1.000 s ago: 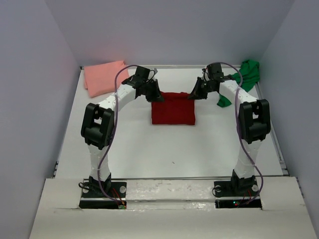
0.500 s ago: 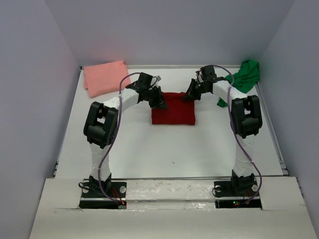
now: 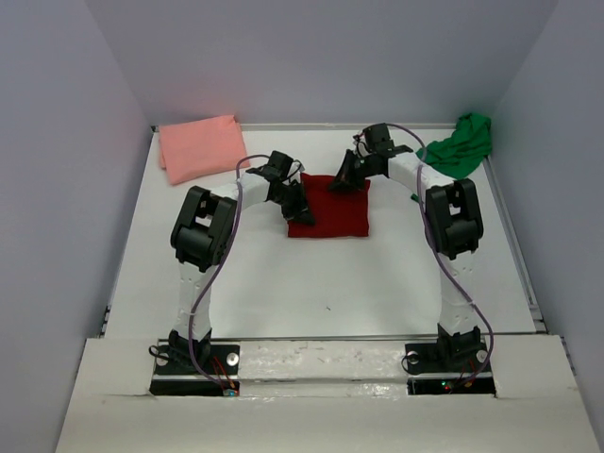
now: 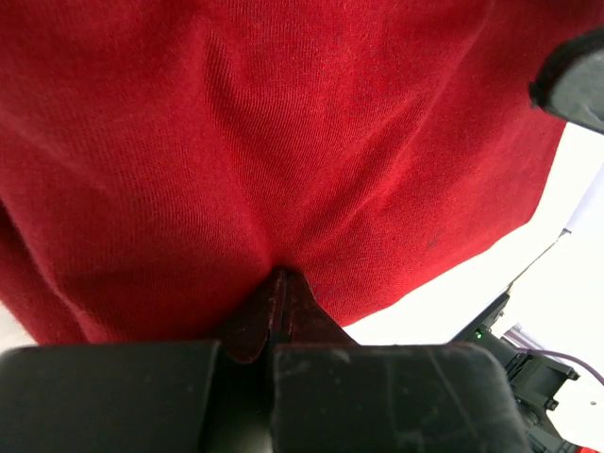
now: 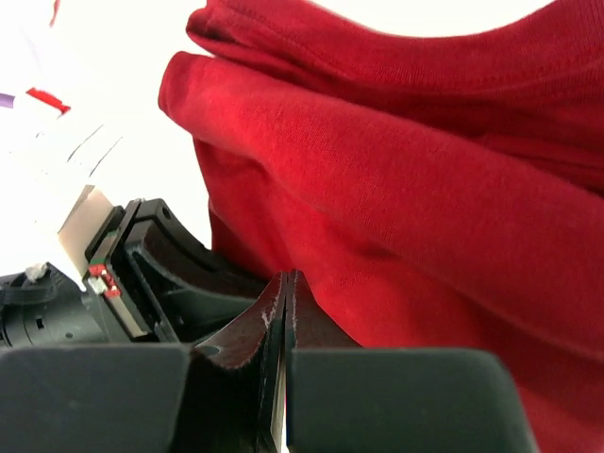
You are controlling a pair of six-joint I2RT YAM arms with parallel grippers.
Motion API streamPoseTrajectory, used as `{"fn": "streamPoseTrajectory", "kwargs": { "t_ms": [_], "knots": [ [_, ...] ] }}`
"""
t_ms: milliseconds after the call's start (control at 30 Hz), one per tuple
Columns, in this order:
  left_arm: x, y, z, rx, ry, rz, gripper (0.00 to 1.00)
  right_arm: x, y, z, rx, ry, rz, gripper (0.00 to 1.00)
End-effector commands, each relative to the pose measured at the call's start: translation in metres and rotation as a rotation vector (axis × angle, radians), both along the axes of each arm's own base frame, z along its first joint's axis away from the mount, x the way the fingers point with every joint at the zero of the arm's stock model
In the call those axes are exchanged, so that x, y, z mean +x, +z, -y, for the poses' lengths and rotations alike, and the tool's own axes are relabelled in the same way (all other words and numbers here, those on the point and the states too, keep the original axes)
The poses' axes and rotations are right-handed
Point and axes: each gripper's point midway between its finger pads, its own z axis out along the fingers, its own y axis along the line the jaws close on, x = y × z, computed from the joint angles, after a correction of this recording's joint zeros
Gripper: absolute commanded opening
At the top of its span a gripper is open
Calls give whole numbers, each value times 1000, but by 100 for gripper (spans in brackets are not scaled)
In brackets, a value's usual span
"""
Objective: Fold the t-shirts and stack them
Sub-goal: Fold the tshirt
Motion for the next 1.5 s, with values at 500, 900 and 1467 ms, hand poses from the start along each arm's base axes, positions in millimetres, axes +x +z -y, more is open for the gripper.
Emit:
{"fn": "streamPoseTrajectory", "kwargs": {
  "t_ms": [500,900,1467],
  "knots": [
    [-16,-12,-11,74,-40,-60,0,69,-20,-18,-8,-5,149,0],
    [-34,-11,-20,89,-46,-70,0,155,0,27,-61,-106,374,0],
    [-7,32,-19,111,-50,69,0,86,118,48,-27,-69,449,13]
  ]
}}
